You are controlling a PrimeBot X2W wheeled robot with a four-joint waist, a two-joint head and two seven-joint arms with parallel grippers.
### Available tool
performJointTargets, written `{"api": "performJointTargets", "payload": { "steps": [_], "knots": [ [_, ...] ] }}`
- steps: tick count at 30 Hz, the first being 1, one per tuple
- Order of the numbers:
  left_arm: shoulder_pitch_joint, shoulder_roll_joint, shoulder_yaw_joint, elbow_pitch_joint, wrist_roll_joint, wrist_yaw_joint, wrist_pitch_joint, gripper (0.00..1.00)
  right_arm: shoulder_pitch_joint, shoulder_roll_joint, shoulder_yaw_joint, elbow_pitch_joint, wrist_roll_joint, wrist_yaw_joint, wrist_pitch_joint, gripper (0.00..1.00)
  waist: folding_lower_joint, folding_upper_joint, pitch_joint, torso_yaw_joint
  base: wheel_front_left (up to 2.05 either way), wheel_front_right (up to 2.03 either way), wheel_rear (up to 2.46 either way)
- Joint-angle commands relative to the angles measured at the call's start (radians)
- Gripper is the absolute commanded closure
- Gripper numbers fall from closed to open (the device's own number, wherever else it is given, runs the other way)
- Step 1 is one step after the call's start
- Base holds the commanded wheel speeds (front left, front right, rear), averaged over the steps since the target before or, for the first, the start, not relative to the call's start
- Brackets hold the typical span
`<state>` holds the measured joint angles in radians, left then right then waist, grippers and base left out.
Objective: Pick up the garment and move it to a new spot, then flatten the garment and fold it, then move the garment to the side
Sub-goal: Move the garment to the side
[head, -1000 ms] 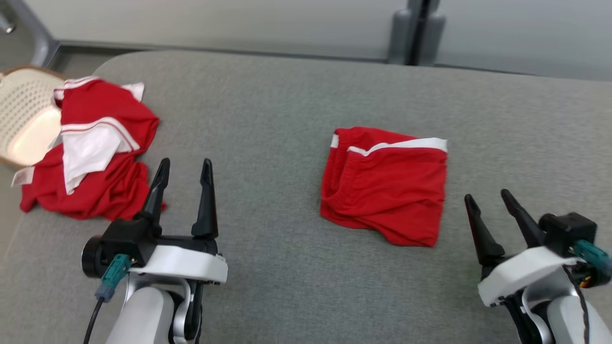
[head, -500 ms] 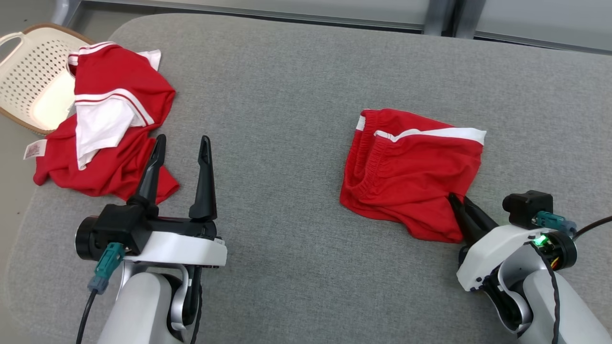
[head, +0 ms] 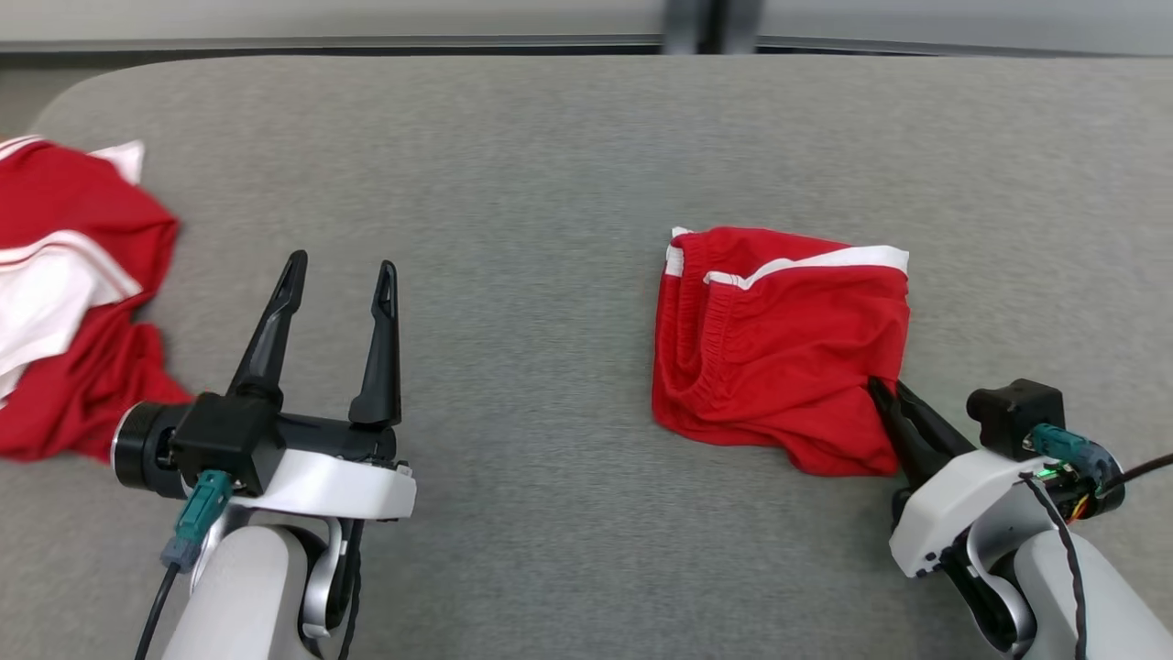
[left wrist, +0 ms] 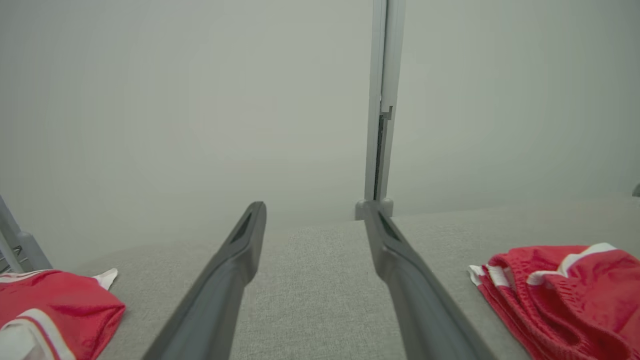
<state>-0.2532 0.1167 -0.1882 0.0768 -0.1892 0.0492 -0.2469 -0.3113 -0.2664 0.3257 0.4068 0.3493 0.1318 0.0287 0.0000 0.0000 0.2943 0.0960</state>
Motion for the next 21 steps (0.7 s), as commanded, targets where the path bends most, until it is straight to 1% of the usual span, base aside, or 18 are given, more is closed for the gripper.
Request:
{"api": "performJointTargets", "payload": {
  "steps": [1,6,7,9,13,15,17,21],
  "knots": [
    [-0.01,0.008,-0.005,-0.015,0.007,-0.006,0.009,0.0,0.009,-0.009,-0.006,-0.01,0.003,-0.002,-0.007,1.0,0.0,0.0,0.015,-0.086,0.0,0.0,0.0],
    [-0.016,0.019,-0.035,-0.066,0.022,-0.017,0.038,0.0,-0.004,-0.035,0.019,-0.033,0.004,-0.002,-0.017,1.0,0.0,0.0,0.045,-0.195,0.0,0.0,0.0],
    [-0.016,0.019,-0.035,-0.066,0.022,-0.017,0.038,0.0,-0.004,-0.035,0.019,-0.033,0.004,-0.002,-0.017,1.0,0.0,0.0,0.045,-0.195,0.0,0.0,0.0],
    [-0.027,0.027,-0.044,-0.09,0.028,-0.023,0.051,0.0,-0.03,-0.044,0.036,-0.033,0.001,-0.002,-0.019,1.0,0.0,0.0,0.065,-0.234,0.0,0.0,0.0],
    [-0.046,0.041,-0.059,-0.138,0.043,-0.026,0.081,0.0,-0.098,-0.083,0.07,-0.014,0.007,-0.002,-0.028,1.0,0.0,0.0,0.111,-0.294,0.0,0.0,0.0],
    [-0.059,0.046,-0.068,-0.161,0.05,-0.031,0.093,0.0,-0.144,-0.111,0.083,0.0,0.014,-0.002,-0.04,1.0,0.0,0.0,0.137,-0.314,0.0,0.0,0.0],
    [-0.077,0.049,-0.08,-0.187,0.058,-0.04,0.105,0.0,-0.19,-0.154,0.078,0.027,0.015,-0.002,-0.047,1.0,0.0,0.0,0.172,-0.328,0.0,0.0,0.0],
    [-0.118,0.062,-0.104,-0.225,0.074,-0.058,0.127,0.0,-0.285,-0.231,0.03,0.09,0.039,-0.002,-0.073,1.0,0.0,0.0,0.253,-0.339,0.0,0.0,0.0]
  ]
}}
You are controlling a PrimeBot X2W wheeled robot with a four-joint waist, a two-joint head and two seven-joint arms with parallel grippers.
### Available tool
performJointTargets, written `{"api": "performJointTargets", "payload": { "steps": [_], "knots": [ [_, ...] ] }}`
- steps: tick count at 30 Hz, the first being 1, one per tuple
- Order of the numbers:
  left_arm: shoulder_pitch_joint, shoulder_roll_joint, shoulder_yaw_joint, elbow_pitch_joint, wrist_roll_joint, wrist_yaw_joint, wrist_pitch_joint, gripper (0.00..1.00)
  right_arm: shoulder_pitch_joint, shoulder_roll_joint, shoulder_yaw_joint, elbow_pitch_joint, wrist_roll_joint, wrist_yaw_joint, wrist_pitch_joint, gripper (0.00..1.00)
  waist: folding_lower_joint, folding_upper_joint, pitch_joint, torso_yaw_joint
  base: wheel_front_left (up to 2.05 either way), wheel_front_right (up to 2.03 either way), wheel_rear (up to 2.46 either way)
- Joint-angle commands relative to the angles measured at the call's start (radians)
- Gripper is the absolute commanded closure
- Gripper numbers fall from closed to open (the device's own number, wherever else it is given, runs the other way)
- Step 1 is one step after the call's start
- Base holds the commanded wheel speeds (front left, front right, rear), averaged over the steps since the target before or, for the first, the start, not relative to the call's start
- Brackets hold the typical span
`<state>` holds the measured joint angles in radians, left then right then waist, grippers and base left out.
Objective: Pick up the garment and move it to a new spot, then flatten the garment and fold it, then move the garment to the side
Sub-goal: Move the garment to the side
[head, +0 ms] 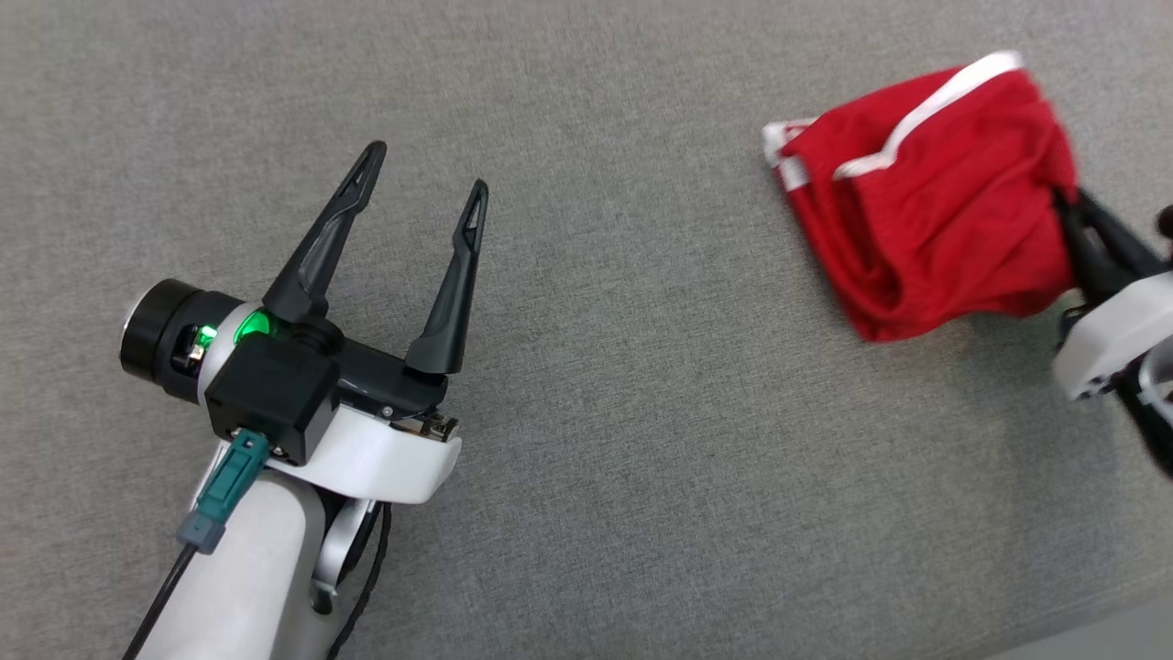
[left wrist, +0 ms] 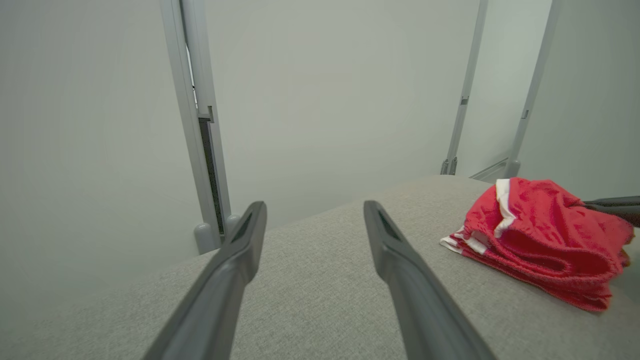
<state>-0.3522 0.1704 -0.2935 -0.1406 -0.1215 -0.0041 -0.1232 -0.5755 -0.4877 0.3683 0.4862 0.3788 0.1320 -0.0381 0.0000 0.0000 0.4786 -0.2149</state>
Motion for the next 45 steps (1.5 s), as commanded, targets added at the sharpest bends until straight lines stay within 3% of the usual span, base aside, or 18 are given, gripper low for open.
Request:
{"api": "performJointTargets", "payload": {
  "steps": [1,7,10,11,12,13,14,15,23,31,37,45],
  "knots": [
    [-0.034,0.011,-0.004,-0.017,0.012,-0.009,0.006,0.0,-0.045,-0.03,-0.031,0.026,0.007,-0.002,-0.009,1.0,0.0,0.0,0.093,-0.03,0.0,0.0,0.0],
    [-0.094,0.019,-0.032,-0.049,0.028,-0.032,0.012,0.0,-0.152,-0.126,-0.13,0.138,-0.019,-0.002,-0.027,1.0,0.0,0.0,0.187,-0.018,0.0,0.0,0.0],
    [-0.114,0.02,-0.046,-0.052,0.037,-0.039,0.008,0.0,-0.186,-0.141,-0.168,0.192,-0.026,-0.002,-0.031,1.0,0.0,0.0,0.214,-0.006,0.0,0.0,0.0],
    [-0.12,0.019,-0.051,-0.05,0.039,-0.04,0.006,0.0,-0.195,-0.139,-0.176,0.208,-0.024,-0.002,-0.032,0.94,0.0,0.0,0.221,-0.001,0.0,0.0,0.0],
    [-0.123,0.019,-0.053,-0.045,0.038,-0.04,0.002,0.0,-0.205,-0.136,-0.179,0.222,-0.03,-0.002,-0.032,0.67,0.0,0.0,0.223,0.002,0.0,0.0,0.0],
    [-0.125,0.017,-0.054,-0.041,0.034,-0.041,-0.001,0.0,-0.214,-0.13,-0.186,0.236,-0.032,-0.002,-0.035,0.48,0.0,0.0,0.225,0.003,0.0,0.0,0.0],
    [-0.129,0.016,-0.052,-0.037,0.032,-0.038,-0.003,0.0,-0.222,-0.127,-0.196,0.251,-0.037,-0.002,-0.039,0.05,0.0,0.0,0.226,0.004,0.0,0.0,0.0],
    [-0.129,0.012,-0.052,-0.032,0.029,-0.034,-0.01,0.0,-0.228,-0.123,-0.213,0.268,-0.047,-0.002,-0.053,0.0,0.0,0.0,0.224,0.006,0.0,0.0,0.0],
    [-0.061,0.022,-0.031,0.026,-0.002,-0.017,-0.045,0.0,-0.134,-0.028,-0.306,0.328,-0.032,-0.002,-0.177,0.0,0.0,0.0,0.135,-0.002,0.0,0.0,0.0],
    [0.021,0.017,0.005,0.056,-0.042,0.025,-0.062,0.0,0.033,0.08,-0.382,0.208,-0.016,-0.002,-0.224,0.0,0.0,0.0,0.021,-0.005,0.0,0.0,0.0],
    [0.088,0.0,0.044,0.079,-0.08,0.062,-0.092,0.0,0.197,0.198,-0.419,-0.026,-0.073,-0.002,-0.228,0.0,0.0,0.0,-0.069,0.033,0.0,0.0,0.0],
    [0.168,-0.015,0.092,0.111,-0.123,0.098,-0.123,0.0,0.346,0.325,-0.391,-0.299,-0.152,-0.002,-0.172,0.0,0.0,0.0,-0.151,0.119,0.0,0.0,0.0]
  ]
}}
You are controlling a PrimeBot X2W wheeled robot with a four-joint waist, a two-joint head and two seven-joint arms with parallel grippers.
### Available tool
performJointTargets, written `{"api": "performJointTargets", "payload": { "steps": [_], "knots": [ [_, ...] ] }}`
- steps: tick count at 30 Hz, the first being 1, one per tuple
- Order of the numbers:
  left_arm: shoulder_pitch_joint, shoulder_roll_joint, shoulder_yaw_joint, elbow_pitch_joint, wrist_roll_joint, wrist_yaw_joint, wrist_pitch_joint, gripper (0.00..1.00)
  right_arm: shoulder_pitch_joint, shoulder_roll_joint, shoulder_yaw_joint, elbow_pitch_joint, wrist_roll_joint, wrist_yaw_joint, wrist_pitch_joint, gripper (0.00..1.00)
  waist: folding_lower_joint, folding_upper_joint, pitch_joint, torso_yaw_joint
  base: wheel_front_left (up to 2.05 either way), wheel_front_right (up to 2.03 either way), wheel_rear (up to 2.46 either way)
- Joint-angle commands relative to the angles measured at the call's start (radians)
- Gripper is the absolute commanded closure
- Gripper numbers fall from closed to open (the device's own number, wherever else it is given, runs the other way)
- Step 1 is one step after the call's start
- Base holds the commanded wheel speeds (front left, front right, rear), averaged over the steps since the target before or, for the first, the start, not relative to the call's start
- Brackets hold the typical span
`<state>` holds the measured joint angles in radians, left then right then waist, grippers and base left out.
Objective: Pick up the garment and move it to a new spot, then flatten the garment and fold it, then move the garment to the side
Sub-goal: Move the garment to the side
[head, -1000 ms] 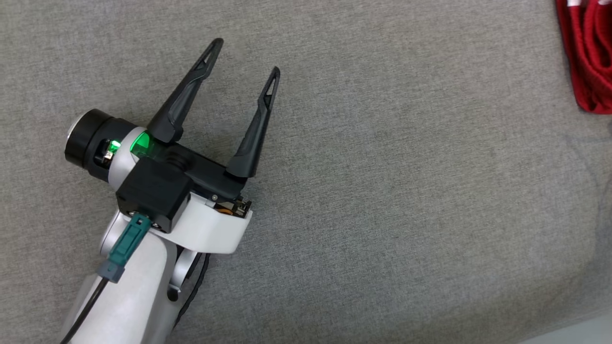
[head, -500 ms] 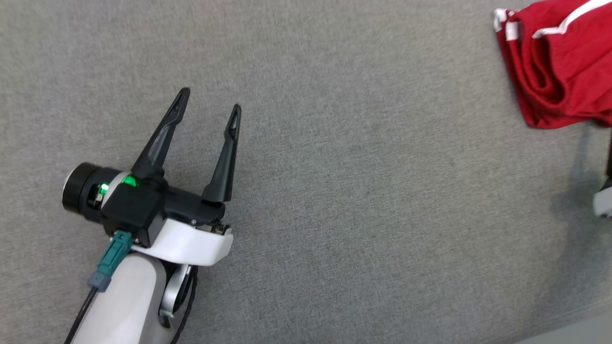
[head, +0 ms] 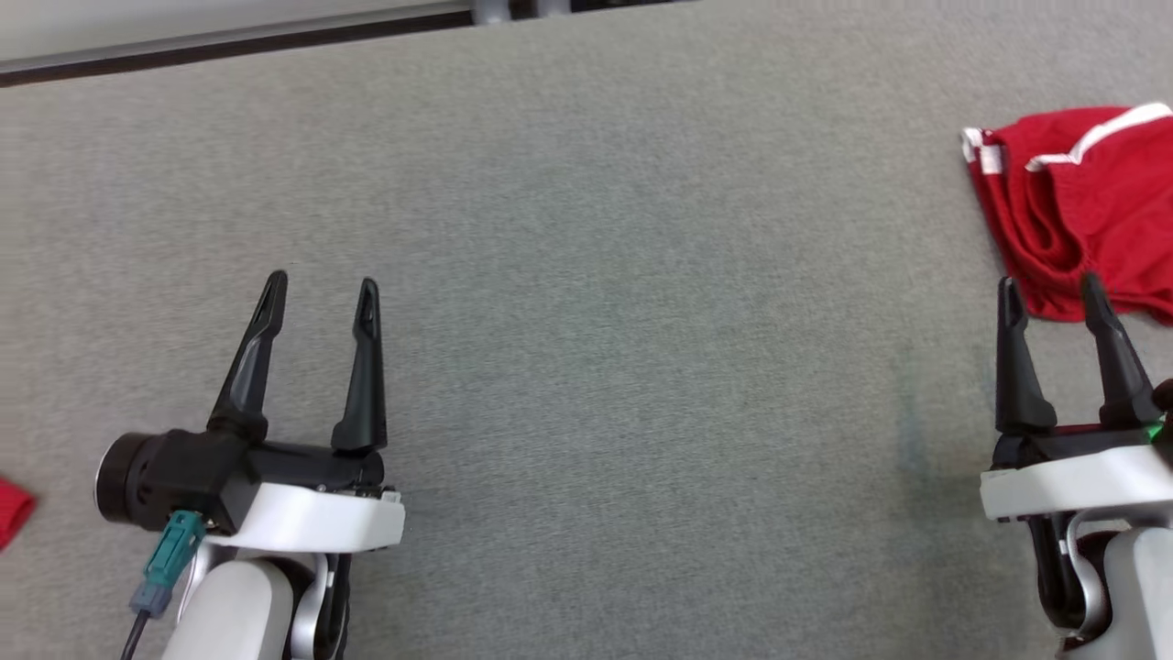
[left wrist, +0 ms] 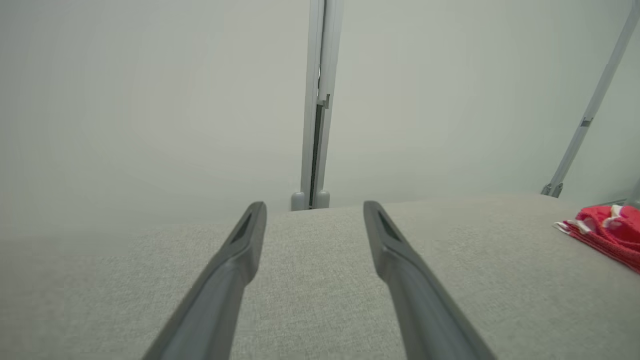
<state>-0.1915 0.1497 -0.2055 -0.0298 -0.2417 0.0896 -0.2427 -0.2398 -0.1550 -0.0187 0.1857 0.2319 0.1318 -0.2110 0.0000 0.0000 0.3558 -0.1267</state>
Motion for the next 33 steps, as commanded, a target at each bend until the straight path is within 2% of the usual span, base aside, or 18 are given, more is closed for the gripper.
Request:
{"api": "performJointTargets", "payload": {
  "steps": [1,10,23,33],
  "knots": [
    [0.014,0.004,0.01,0.004,-0.009,0.007,-0.006,0.0,0.02,-0.001,-0.001,-0.027,-0.017,-0.002,0.01,0.0,0.0,0.0,-0.035,0.042,0.0,0.0,0.0],
    [0.079,0.01,0.041,0.07,-0.026,0.016,-0.017,0.0,0.107,0.031,0.031,-0.156,-0.056,-0.002,0.107,0.0,0.0,0.0,-0.126,0.119,0.0,0.0,0.0],
    [0.186,0.012,0.044,0.166,-0.042,0.005,-0.022,0.0,0.268,0.041,0.03,-0.228,-0.052,-0.002,0.203,0.0,0.0,0.0,-0.293,0.131,0.0,0.0,0.0],
    [0.217,0.017,0.045,0.18,-0.06,0.011,-0.009,0.0,0.318,0.043,0.019,-0.266,-0.05,-0.002,0.232,0.0,0.0,0.0,-0.328,0.13,0.0,0.0,0.0]
  ]
}}
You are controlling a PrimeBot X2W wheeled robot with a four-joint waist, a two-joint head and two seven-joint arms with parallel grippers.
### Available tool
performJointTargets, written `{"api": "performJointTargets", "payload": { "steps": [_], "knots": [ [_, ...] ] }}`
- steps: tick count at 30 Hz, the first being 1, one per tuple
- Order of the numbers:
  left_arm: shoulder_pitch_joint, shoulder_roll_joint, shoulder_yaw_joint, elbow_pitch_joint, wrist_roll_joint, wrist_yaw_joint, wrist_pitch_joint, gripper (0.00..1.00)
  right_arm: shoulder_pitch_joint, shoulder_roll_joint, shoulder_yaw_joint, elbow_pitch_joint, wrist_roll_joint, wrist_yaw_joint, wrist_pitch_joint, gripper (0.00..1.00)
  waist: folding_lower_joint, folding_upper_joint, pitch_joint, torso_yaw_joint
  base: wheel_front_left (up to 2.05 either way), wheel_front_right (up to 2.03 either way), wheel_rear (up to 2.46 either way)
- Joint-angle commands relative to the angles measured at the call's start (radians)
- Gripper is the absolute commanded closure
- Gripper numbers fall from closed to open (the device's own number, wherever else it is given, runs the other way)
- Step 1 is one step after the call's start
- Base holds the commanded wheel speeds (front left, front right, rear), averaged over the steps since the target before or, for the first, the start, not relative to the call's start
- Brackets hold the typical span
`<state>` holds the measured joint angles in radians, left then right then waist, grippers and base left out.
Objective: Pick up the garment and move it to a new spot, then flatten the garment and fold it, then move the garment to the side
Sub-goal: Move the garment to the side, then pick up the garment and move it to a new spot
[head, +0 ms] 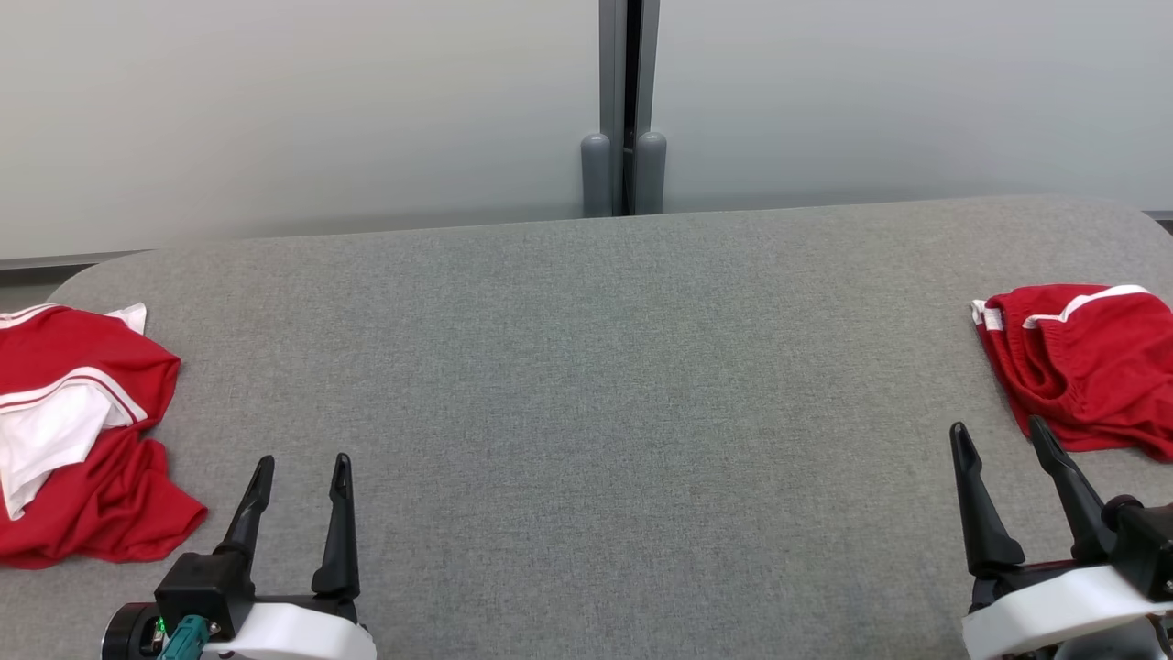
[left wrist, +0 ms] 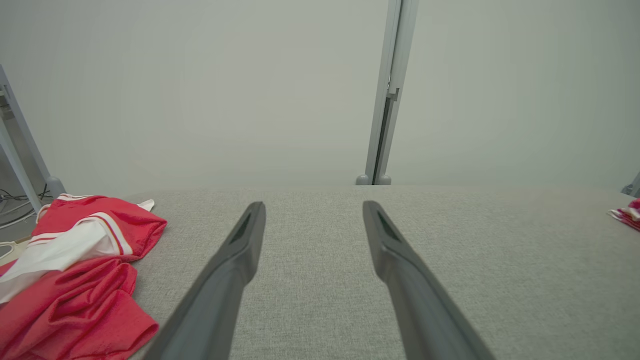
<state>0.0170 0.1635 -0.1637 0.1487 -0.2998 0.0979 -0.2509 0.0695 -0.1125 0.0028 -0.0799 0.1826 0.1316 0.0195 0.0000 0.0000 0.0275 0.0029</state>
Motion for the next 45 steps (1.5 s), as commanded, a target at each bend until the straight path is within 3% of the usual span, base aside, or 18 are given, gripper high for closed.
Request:
{"api": "performJointTargets", "payload": {
  "steps": [1,25,45],
  "knots": [
    [0.008,0.004,0.002,0.003,-0.002,0.004,0.001,0.0,0.01,0.0,-0.004,-0.004,-0.001,-0.002,0.005,0.0,0.0,0.0,-0.001,0.0,0.0,0.0,0.0],
    [-0.034,0.007,-0.011,0.004,-0.011,0.024,0.008,0.0,0.001,0.001,-0.011,-0.02,0.003,-0.002,0.0,0.0,0.0,0.0,0.017,0.037,0.0,0.0,0.0],
    [-0.106,-0.001,0.013,0.032,-0.012,0.009,-0.013,0.0,-0.034,-0.019,0.008,-0.055,-0.017,-0.001,0.016,0.0,0.0,0.0,0.029,0.328,0.0,0.0,0.0]
  ]
}}
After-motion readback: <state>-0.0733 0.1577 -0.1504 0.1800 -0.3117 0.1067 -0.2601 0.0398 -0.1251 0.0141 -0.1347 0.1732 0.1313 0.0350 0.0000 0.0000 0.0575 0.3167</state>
